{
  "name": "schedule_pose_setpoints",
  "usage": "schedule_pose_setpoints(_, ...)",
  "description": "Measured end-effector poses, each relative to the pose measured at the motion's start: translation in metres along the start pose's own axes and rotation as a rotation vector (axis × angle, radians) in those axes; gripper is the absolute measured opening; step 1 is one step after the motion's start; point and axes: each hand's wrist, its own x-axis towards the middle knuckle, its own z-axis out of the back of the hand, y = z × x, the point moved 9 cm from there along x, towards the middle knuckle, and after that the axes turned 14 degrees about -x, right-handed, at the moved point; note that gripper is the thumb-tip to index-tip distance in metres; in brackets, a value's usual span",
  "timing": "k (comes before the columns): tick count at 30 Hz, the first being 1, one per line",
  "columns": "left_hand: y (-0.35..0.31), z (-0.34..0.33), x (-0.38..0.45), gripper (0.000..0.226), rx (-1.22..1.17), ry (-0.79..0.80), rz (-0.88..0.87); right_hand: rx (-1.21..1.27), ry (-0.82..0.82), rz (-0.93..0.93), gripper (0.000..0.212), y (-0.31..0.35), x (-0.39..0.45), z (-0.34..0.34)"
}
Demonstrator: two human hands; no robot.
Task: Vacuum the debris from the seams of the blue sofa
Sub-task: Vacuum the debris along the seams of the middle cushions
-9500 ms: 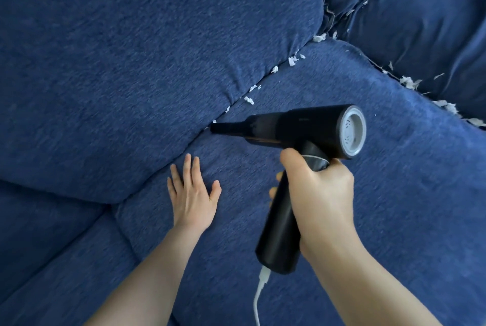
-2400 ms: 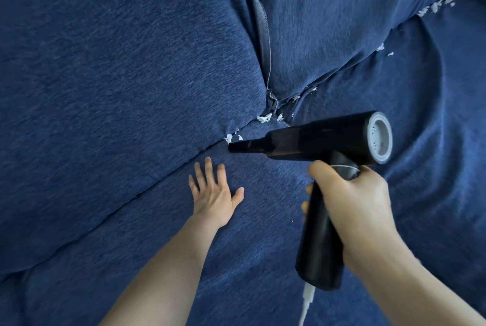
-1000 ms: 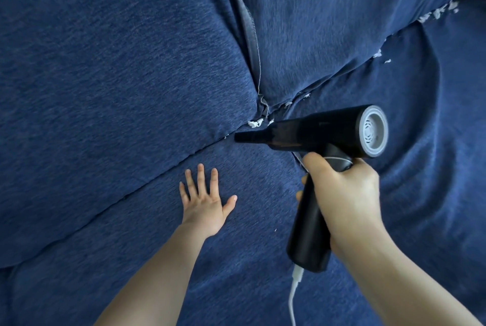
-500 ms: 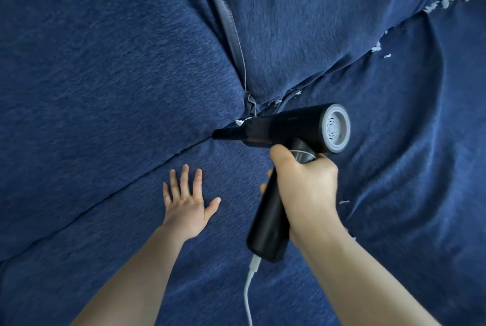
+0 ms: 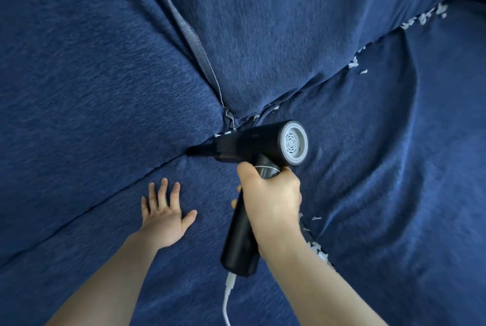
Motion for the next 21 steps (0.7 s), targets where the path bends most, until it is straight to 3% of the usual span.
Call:
schedule_pose_setpoints(8, -0.029, 0.027, 0.008, 0.071, -0.318, -0.286, -0.039, -0.033, -0.088, 0.037, 0.016, 0.007, 0.004, 0.053)
schedule_pose_setpoints(21, -0.049, 0.024, 0.027, 0.074, -0.181, -0.31, -0.138, -0.009, -0.09, 0.023, 0.013, 0.015, 0.001, 0.039)
